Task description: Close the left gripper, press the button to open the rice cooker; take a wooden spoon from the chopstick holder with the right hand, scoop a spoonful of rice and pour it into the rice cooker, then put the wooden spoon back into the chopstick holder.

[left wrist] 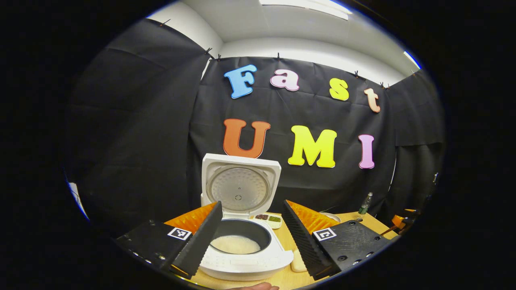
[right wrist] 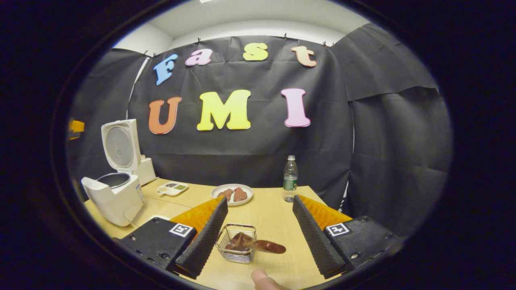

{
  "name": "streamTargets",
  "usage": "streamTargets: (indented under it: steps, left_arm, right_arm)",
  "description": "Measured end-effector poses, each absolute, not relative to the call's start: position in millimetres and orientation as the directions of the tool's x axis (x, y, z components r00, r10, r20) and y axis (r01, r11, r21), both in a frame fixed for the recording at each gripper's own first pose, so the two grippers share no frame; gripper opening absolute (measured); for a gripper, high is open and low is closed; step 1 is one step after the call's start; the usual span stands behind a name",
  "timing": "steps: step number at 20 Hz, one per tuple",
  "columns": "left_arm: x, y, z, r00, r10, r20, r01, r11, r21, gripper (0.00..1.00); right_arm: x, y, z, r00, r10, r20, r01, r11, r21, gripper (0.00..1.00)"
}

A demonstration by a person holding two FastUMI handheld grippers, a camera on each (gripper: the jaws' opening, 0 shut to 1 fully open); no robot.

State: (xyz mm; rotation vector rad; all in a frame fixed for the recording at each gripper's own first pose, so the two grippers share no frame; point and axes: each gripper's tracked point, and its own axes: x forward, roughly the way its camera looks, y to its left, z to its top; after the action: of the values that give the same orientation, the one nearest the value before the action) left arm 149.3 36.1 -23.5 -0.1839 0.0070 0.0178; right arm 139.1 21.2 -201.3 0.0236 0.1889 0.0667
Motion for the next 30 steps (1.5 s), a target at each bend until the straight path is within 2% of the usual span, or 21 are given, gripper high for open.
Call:
streamTargets:
  steps: [8, 15, 25, 30]
  left_arm:
    - [227.6, 59.1, 35.2, 0.999, 0.05, 0.017, -0.047, 0.989, -0.143, 0.94]
    - [295.9, 77.8, 70.5, 0.997, 0.065, 0.029, -0.061, 0.99, -0.124, 0.94]
    - [380.3, 103.4, 36.4, 0.995, 0.076, -0.059, -0.086, 0.978, -0.188, 0.94]
    - [398.7, 114.9, 0.7, 0.977, 0.146, -0.156, -0.158, 0.985, -0.069, 0.94]
  right_arm:
    - [116.5, 39.1, -185.0, 0.977, 0.166, -0.135, -0.166, 0.986, 0.007, 1.0]
    - [121.0, 35.9, -182.6, 0.979, 0.174, -0.109, -0.175, 0.985, 0.004, 1.0]
    - [120.8, 33.5, -182.0, 0.979, 0.187, -0.078, -0.186, 0.982, 0.016, 1.0]
    - [119.2, 28.7, -182.2, 0.981, 0.178, -0.082, -0.177, 0.984, 0.014, 1.0]
